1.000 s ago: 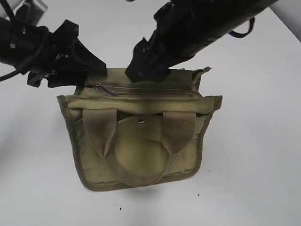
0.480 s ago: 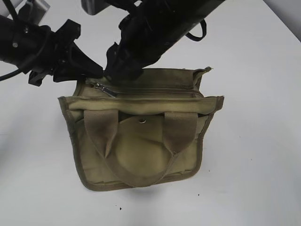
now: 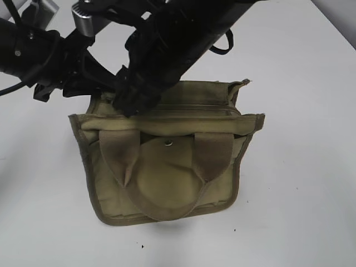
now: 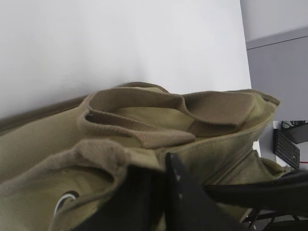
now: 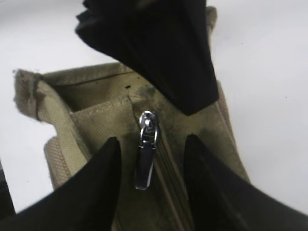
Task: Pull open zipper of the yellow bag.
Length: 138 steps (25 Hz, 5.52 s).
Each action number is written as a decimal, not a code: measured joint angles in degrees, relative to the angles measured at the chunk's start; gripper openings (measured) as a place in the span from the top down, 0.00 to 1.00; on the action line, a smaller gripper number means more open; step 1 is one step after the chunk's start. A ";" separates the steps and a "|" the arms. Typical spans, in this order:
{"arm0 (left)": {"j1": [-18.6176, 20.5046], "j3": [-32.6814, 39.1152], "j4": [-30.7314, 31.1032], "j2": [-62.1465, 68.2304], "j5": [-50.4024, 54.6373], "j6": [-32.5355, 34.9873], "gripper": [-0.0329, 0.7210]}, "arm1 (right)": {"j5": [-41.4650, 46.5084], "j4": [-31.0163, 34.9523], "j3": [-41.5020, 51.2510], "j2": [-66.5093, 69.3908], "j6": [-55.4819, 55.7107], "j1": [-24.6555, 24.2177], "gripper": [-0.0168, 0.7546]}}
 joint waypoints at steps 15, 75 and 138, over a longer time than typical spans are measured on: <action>0.00 0.00 0.34 0.00 0.97 0.00 0.92 | 2.88 -4.28 -0.65 3.31 0.92 0.00 0.88; -0.17 -0.11 17.50 -20.39 4.29 -1.39 0.31 | 28.78 -5.38 -0.39 -25.50 27.60 -22.45 0.21; 1.41 30.04 55.85 -86.87 15.35 -20.73 0.40 | 21.78 -9.80 56.22 -94.75 27.77 -22.92 0.21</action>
